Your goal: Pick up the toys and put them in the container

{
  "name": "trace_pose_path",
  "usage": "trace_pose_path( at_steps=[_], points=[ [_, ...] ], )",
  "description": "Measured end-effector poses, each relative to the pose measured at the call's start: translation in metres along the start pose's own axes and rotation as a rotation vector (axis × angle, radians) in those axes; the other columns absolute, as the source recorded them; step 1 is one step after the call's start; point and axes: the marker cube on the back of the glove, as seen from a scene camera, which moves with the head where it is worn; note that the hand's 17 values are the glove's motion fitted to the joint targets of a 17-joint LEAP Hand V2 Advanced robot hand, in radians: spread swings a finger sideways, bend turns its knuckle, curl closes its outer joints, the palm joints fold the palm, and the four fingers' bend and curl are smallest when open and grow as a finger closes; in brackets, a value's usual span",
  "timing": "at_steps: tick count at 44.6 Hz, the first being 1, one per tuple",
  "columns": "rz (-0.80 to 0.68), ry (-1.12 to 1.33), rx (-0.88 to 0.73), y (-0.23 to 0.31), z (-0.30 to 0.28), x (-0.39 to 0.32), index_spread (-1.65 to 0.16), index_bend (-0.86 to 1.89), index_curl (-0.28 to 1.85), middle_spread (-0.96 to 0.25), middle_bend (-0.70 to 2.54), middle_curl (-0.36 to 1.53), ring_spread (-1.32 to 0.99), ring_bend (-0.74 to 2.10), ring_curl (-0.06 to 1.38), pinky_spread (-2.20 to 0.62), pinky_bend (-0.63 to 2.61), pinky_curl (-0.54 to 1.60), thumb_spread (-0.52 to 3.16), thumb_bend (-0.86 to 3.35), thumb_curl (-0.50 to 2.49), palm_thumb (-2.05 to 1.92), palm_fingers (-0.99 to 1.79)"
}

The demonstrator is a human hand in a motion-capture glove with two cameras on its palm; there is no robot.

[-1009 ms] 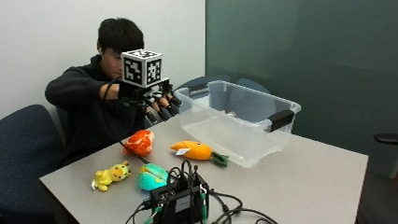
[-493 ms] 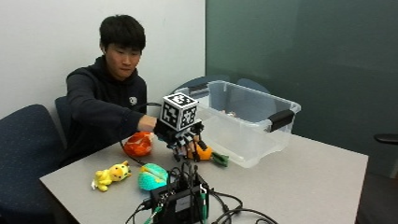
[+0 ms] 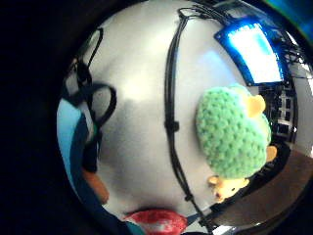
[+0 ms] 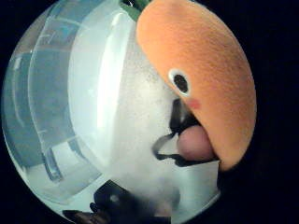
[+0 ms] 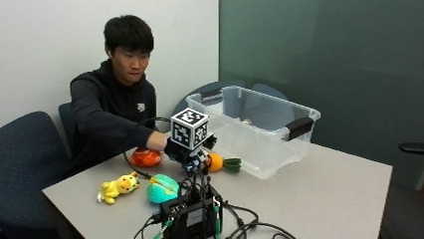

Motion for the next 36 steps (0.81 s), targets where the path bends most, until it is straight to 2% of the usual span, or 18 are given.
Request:
trace_pose_path(
  at_steps=[8, 12, 16, 22, 29, 33, 36],
  points=[
    [-0.045, -0.034, 0.072, 0.004, -0.006, 0.005, -0.15, 0.21, 0.05, -0.19, 0.98, 0.61, -0.29, 1.52, 0.50, -0.38, 1.36, 0.49, 1.45, 0.24, 0.45, 0.52, 1.09],
    [-0.044, -0.026, 0.108, 0.011, -0.022, 0.013, -0.16, 0.24, 0.06, -0.21, 1.00, 0.65, -0.29, 1.53, 0.51, -0.39, 1.36, 0.51, 1.36, 0.25, 0.50, 0.58, 1.11],
    [-0.034, -0.035, 0.174, 0.022, -0.059, 0.023, -0.18, 0.32, 0.08, -0.22, 1.02, 0.68, -0.28, 1.54, 0.52, -0.40, 1.36, 0.53, 1.29, 0.23, 0.54, 0.60, 1.14],
    [-0.053, -0.097, 0.289, 0.044, -0.146, 0.022, -0.20, 0.42, 0.10, -0.23, 1.04, 0.72, -0.27, 1.57, 0.53, -0.41, 1.36, 0.55, 1.21, 0.21, 0.60, 0.61, 1.13],
    [-0.183, -0.193, 0.415, 0.061, -0.241, -0.032, -0.21, 0.52, 0.13, -0.24, 1.05, 0.77, -0.26, 1.58, 0.54, -0.42, 1.36, 0.58, 1.13, 0.18, 0.67, 0.61, 1.11],
    [-0.243, -0.221, 0.450, 0.063, -0.263, -0.077, -0.22, 0.56, 0.15, -0.24, 1.06, 0.79, -0.26, 1.58, 0.54, -0.43, 1.36, 0.60, 1.09, 0.17, 0.70, 0.61, 1.09],
    [-0.241, -0.243, 0.416, 0.052, -0.269, -0.106, -0.23, 0.57, 0.16, -0.24, 1.08, 0.81, -0.26, 1.55, 0.54, -0.43, 1.38, 0.61, 1.06, 0.15, 0.72, 0.60, 1.05]
  ],
)
